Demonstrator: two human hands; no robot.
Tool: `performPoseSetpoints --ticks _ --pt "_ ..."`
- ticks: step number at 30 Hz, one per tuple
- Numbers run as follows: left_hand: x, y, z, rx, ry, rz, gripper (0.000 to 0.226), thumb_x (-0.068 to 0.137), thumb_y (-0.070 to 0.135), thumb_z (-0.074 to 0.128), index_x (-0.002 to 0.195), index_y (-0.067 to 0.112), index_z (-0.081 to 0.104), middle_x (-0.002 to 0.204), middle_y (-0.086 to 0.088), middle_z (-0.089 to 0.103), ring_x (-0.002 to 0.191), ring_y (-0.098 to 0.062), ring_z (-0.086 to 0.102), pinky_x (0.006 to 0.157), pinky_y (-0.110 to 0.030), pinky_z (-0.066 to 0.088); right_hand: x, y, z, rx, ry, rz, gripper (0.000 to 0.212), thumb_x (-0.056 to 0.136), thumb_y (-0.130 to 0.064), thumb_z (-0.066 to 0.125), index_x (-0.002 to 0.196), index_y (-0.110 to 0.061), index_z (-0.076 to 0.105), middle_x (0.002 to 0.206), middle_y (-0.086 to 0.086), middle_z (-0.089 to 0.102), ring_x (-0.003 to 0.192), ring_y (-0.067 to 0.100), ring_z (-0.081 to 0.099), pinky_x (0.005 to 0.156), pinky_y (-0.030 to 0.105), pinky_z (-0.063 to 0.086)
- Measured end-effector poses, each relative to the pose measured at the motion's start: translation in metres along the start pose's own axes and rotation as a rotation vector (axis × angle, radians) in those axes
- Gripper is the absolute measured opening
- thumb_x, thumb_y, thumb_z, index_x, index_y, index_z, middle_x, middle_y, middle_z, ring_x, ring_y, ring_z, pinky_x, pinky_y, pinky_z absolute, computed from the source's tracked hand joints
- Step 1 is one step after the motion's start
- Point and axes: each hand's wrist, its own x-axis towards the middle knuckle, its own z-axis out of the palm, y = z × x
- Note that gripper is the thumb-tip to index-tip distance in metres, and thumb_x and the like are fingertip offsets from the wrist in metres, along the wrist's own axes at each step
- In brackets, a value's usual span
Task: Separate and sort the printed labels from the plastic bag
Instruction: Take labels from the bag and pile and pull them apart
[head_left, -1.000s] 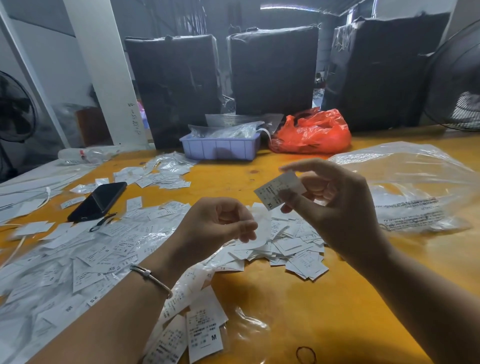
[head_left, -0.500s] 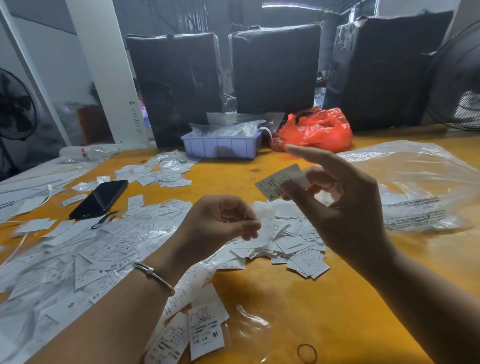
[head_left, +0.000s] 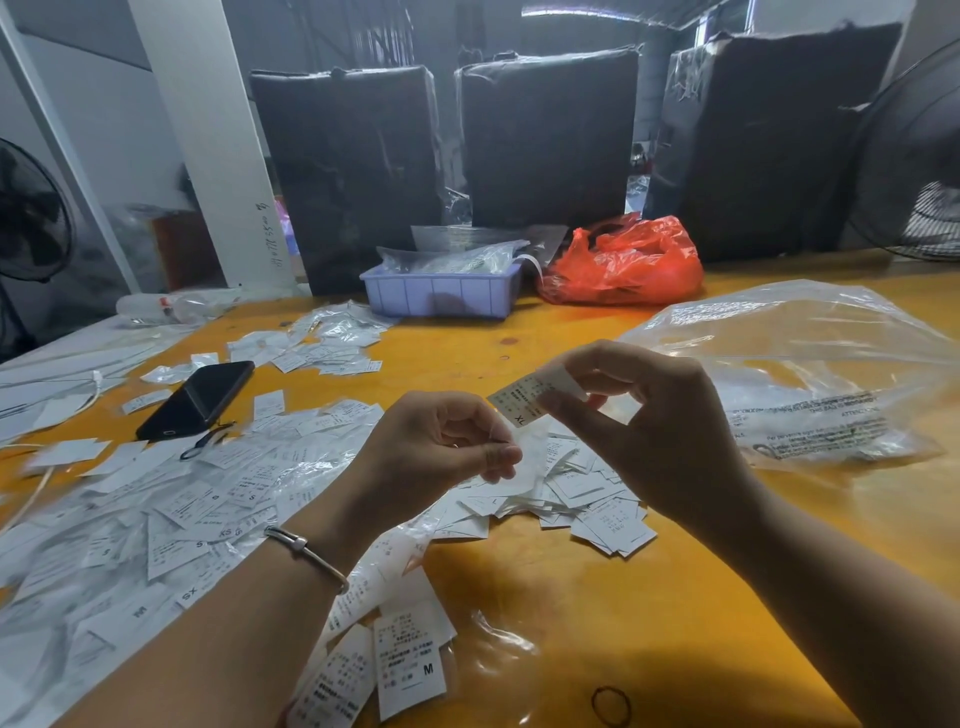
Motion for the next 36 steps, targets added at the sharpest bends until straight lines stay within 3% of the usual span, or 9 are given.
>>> performPoseSetpoints --ticks 2,9,13,19,23,28,33,36 --pt "0.0 0.0 0.0 -0.004 0.002 -0.001 0.02 0.069 0.027 0.073 0.082 0.011 0.071 0.077 -0.006 0.074 0.07 -0.022 0.071 0.067 -0.026 0.059 0.0 0.002 0.0 -0.014 -0.009 0.021 0.009 0.079 -0.014 0.074 0.088 -0.014 0.073 0.083 -0.021 0.066 0.077 0.006 0.065 0.068 0.019 0.053" --pt "-0.001 0.0 -0.001 0.016 0.005 0.014 0.026 0.071 0.023 0.073 0.084 0.001 0.071 0.074 -0.01 0.074 0.069 -0.023 0.071 0.067 -0.026 0.059 0.001 0.003 -0.006 -0.075 -0.092 0.073 0.009 0.075 -0.006 0.076 0.079 -0.014 0.075 0.077 -0.008 0.072 0.074 0.005 0.066 0.069 0.024 0.052" --pt "0.0 0.0 -0.001 0.042 -0.002 0.019 0.027 0.072 0.024 0.073 0.084 0.0 0.071 0.074 -0.011 0.073 0.069 -0.024 0.071 0.067 -0.027 0.059 0.003 0.006 -0.009 -0.048 -0.107 0.115 0.013 0.074 0.0 0.072 0.074 -0.013 0.073 0.07 -0.007 0.071 0.069 0.005 0.062 0.066 0.015 0.047" --pt "-0.001 -0.002 0.001 0.062 -0.045 -0.014 0.005 0.08 0.008 0.074 0.084 0.004 0.072 0.074 -0.007 0.074 0.068 -0.02 0.071 0.065 -0.024 0.057 0.003 0.007 -0.01 -0.05 -0.187 0.134 0.012 0.073 0.0 0.07 0.072 -0.012 0.073 0.067 -0.003 0.069 0.066 0.008 0.059 0.064 0.017 0.046" --pt "0.0 -0.003 0.001 0.075 -0.07 -0.044 0.009 0.082 0.01 0.073 0.087 0.003 0.073 0.075 -0.006 0.075 0.069 -0.021 0.072 0.069 -0.029 0.059 0.003 0.009 -0.009 -0.077 -0.269 0.15 0.012 0.073 -0.001 0.07 0.071 -0.011 0.074 0.067 -0.003 0.069 0.066 0.005 0.056 0.06 0.011 0.042" --pt "-0.001 0.0 0.003 0.09 -0.086 -0.044 0.03 0.074 0.031 0.071 0.086 0.003 0.073 0.074 -0.005 0.074 0.069 -0.018 0.071 0.069 -0.026 0.059 0.001 0.012 -0.005 -0.067 -0.375 0.186 0.01 0.075 -0.005 0.074 0.081 -0.013 0.075 0.075 -0.004 0.071 0.072 0.006 0.06 0.064 0.013 0.047" --pt "0.0 -0.001 0.001 0.003 -0.058 -0.092 0.013 0.081 0.011 0.072 0.088 -0.001 0.072 0.08 -0.01 0.075 0.073 -0.021 0.071 0.067 -0.02 0.056 0.002 0.013 -0.007 0.012 -0.155 0.227 0.015 0.077 -0.012 0.075 0.087 -0.022 0.072 0.086 -0.008 0.072 0.081 0.003 0.065 0.075 0.026 0.054" --pt "-0.001 0.001 0.001 -0.058 -0.055 -0.126 0.009 0.083 0.009 0.071 0.089 0.002 0.072 0.081 -0.006 0.076 0.073 -0.015 0.071 0.066 -0.018 0.054 0.001 0.011 -0.004 -0.001 -0.097 0.218 0.014 0.076 -0.01 0.076 0.083 -0.022 0.073 0.082 -0.012 0.071 0.079 -0.001 0.065 0.072 0.019 0.053"
